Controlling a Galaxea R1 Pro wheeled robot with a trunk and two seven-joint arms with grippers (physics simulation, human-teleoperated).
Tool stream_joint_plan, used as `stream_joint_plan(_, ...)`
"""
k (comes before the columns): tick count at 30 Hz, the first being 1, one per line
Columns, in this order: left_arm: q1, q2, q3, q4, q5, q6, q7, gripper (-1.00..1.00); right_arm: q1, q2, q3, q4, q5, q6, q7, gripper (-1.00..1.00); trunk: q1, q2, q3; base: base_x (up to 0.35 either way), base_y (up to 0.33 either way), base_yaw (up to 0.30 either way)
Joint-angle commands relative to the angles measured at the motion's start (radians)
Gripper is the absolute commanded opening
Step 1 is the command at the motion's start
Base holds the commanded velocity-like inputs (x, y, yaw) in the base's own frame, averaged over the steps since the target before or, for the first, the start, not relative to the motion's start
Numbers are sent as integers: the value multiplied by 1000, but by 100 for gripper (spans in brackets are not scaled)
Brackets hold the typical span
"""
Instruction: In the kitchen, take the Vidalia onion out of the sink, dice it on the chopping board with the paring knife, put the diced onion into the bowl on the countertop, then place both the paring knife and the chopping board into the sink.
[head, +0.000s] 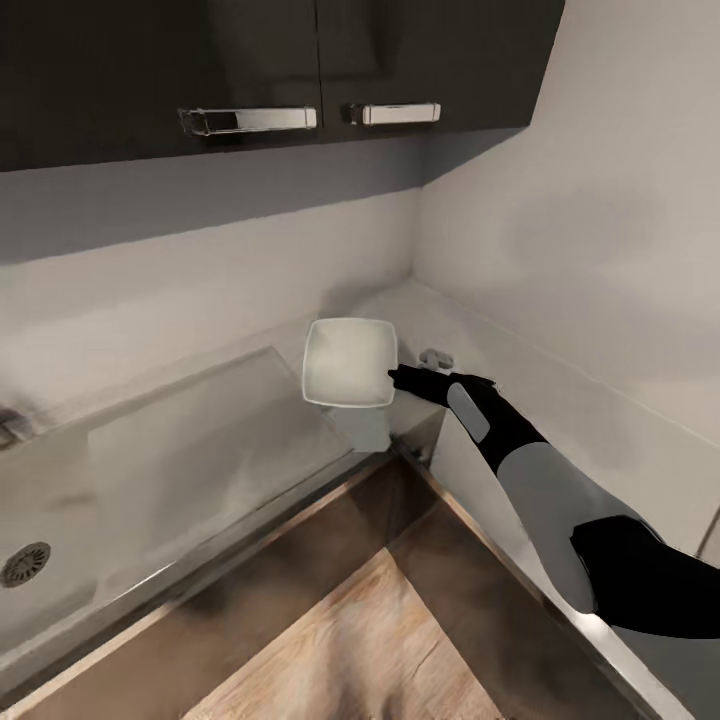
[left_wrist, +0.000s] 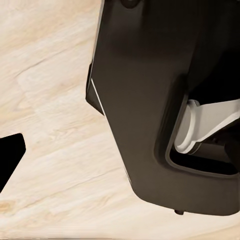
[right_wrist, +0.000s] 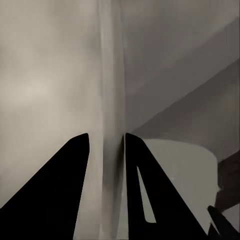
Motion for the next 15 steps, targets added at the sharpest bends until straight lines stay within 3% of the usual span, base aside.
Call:
stream_joint_plan(1, 1, -1, 3, -2, 7, 0, -4, 100, -1, 0, 1, 0, -5, 4, 1, -100, 0, -2, 0, -336, 55, 220)
stream_joint_plan(15, 1, -1, 3, -1, 7, 0, -4, 100, -1, 1, 1, 0, -5, 3, 1, -100, 0, -2, 17, -317, 146, 221)
